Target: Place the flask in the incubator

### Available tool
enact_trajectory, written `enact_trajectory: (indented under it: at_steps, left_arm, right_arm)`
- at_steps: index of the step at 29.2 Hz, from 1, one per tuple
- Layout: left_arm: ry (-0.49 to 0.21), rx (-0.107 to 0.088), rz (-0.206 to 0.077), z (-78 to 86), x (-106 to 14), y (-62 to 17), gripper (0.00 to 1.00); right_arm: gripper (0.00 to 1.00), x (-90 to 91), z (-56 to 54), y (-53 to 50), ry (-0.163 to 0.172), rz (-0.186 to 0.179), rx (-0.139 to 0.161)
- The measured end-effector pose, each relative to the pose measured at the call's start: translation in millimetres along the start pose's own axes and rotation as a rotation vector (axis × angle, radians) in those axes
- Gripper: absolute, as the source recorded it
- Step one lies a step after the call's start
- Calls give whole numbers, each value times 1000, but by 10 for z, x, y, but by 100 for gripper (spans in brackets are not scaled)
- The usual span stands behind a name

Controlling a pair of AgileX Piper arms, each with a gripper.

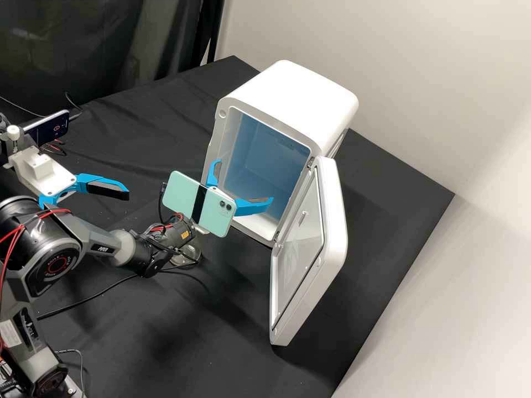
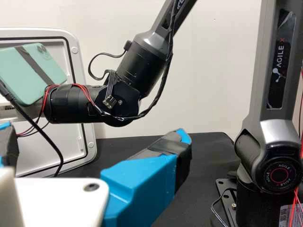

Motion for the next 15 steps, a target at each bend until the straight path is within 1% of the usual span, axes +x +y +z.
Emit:
enact_trajectory:
  at_steps: [12, 15]
  left_arm:
    - [0, 0, 0, 0, 0, 0, 100]
    - [2, 0, -10, -6, -29, -32, 100]
  right_arm:
    - [100, 0, 0, 0, 0, 0, 0]
    - [100, 0, 0, 0, 0, 0, 0]
